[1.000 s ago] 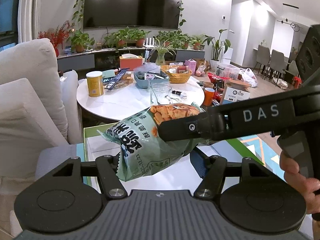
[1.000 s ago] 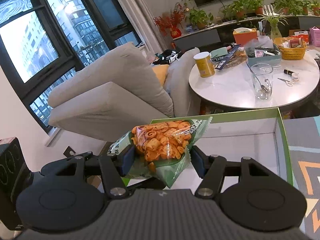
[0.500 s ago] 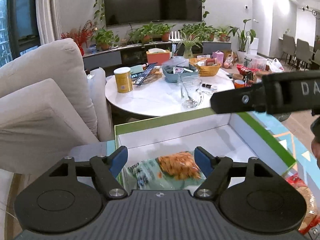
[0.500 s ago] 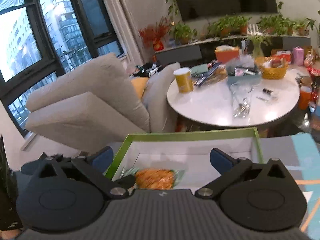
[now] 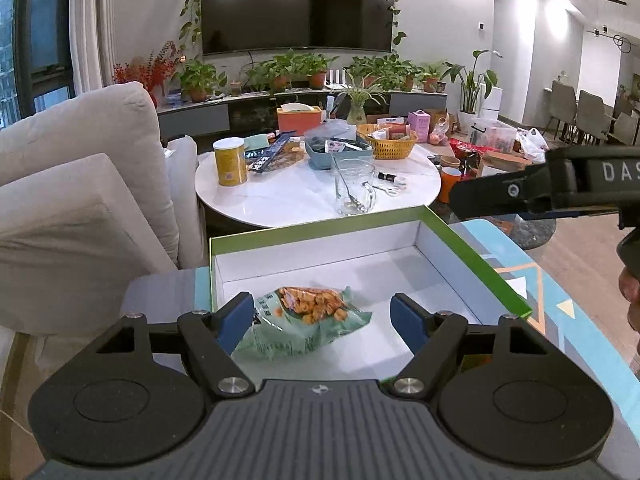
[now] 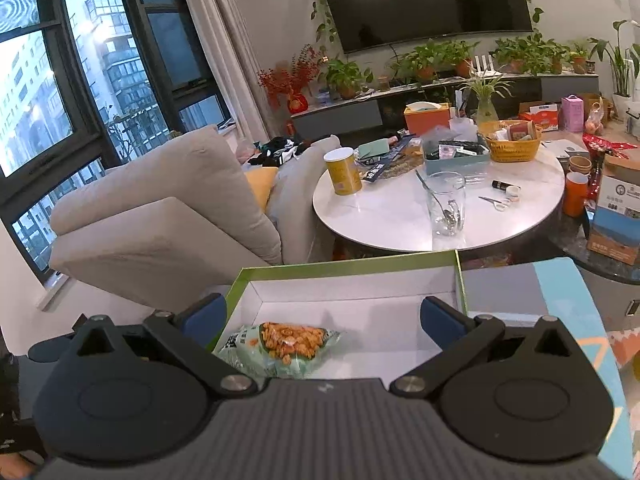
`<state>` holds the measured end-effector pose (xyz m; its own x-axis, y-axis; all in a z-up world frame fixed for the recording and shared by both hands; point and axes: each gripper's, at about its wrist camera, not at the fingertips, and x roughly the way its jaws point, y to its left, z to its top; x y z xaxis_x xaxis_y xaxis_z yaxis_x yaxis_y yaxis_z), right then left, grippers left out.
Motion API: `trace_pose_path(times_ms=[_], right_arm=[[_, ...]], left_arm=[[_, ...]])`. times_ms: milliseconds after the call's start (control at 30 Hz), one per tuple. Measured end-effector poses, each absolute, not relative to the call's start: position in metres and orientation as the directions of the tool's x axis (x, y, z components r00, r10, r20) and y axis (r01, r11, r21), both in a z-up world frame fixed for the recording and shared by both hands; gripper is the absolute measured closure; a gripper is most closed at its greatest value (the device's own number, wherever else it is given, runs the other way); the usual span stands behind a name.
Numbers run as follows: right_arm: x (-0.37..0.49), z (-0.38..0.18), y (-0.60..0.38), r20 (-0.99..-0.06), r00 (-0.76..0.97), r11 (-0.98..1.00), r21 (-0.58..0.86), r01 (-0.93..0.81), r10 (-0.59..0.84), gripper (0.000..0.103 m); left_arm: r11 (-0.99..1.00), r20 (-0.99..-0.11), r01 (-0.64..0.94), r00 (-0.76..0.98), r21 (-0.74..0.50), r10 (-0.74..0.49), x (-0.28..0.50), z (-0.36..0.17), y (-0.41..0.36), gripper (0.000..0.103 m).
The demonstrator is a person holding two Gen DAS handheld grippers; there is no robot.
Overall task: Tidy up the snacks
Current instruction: 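Lower the chip bag into the box and open the right gripper, then move the right gripper to the red chip bag beside the box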
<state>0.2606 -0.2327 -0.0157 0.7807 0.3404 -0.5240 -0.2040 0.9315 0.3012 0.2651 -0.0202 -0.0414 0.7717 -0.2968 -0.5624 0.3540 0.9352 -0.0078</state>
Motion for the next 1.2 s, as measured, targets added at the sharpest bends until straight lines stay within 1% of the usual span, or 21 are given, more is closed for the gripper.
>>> trace_pose_path(times_ms=[200,433,633,900,1200], right_arm=[[0.246,-0.016,-0.241,-0.541,0.769,0.930,0.317,-0.187,0.339,0.000],[0.232,-0.030,-0.255,-0.582,0.719,0.897,0.420,-0.135,0.381,0.000],[0.218,-0.043,-0.260,-0.609,0.688,0.887,0.449,-0.111,0.395,0.000],[0.209,-0.062,-0.262,-0.638,0.642,0.869,0.486,-0.093,0.425,0.008],[0.208,-0.072,-0.260,-0.652,0.614,0.862,0.498,-0.095,0.444,0.010]], left_arm=[[0.934,-0.567,0.353,0.761,-0.045,-0.315,0.252,-0.038,-0.020,0.030],[0.933,-0.580,0.348,0.744,-0.086,-0.331,0.239,-0.043,-0.021,0.030],[0.930,-0.605,0.343,0.715,-0.133,-0.351,0.233,-0.053,-0.021,0.030],[0.938,-0.653,0.321,0.684,-0.131,-0.325,0.231,-0.072,-0.030,0.030],[0.939,-0.678,0.303,0.658,-0.161,-0.328,0.236,-0.083,-0.035,0.030]])
